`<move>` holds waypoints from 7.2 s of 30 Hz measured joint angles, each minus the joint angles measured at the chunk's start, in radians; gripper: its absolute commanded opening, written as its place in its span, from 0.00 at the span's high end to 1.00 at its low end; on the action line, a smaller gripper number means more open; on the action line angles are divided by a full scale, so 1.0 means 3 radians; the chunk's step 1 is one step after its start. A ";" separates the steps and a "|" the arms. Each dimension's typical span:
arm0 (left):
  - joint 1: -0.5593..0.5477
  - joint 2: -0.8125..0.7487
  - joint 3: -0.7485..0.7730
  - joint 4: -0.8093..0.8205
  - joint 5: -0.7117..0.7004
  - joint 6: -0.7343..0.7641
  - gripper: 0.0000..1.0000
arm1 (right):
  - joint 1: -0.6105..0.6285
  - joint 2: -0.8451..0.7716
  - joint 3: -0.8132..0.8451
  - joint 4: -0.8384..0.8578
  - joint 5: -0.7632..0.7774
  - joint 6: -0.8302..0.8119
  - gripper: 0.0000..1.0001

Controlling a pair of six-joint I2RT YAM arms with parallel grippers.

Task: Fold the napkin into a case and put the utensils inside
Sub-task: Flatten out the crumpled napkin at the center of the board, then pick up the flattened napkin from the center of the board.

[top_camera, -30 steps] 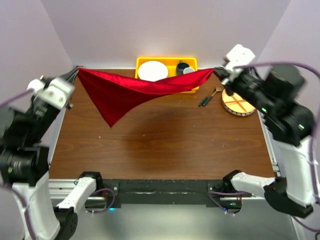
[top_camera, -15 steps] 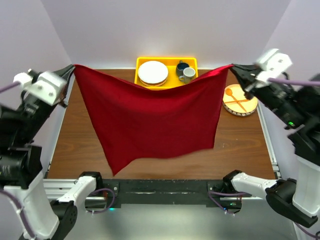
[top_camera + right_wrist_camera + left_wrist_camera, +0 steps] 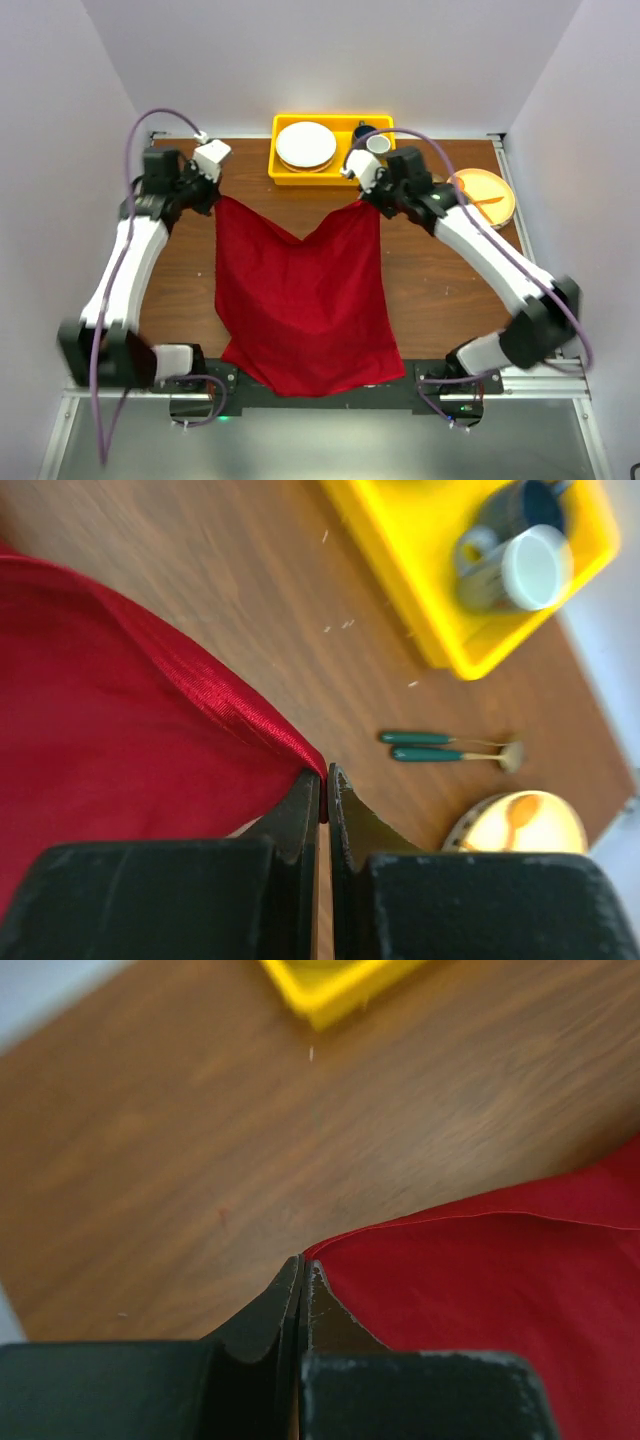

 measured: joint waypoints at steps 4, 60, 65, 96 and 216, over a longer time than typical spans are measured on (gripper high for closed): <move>0.0003 0.1082 -0.0011 0.0347 -0.0230 -0.0084 0.70 | -0.0070 0.0833 0.0011 0.0369 0.0231 0.0008 0.30; -0.0134 0.1244 -0.0074 -0.0268 -0.0331 0.0322 0.48 | -0.0460 0.1190 0.0158 -0.0635 -0.0810 0.0961 0.41; -0.0134 0.1027 -0.0534 -0.0263 -0.0329 0.0504 0.51 | -0.0310 0.1081 -0.0187 -0.0670 -0.0842 0.0894 0.43; -0.0738 0.0033 -0.1476 -0.1076 -0.0399 0.1143 0.34 | -0.0168 0.1077 -0.0361 -0.0898 -0.0627 0.0362 0.33; 0.0239 0.3372 0.1564 0.0495 0.0189 -0.0627 0.94 | -0.1017 0.2063 0.0598 0.0885 -0.0470 0.2183 1.00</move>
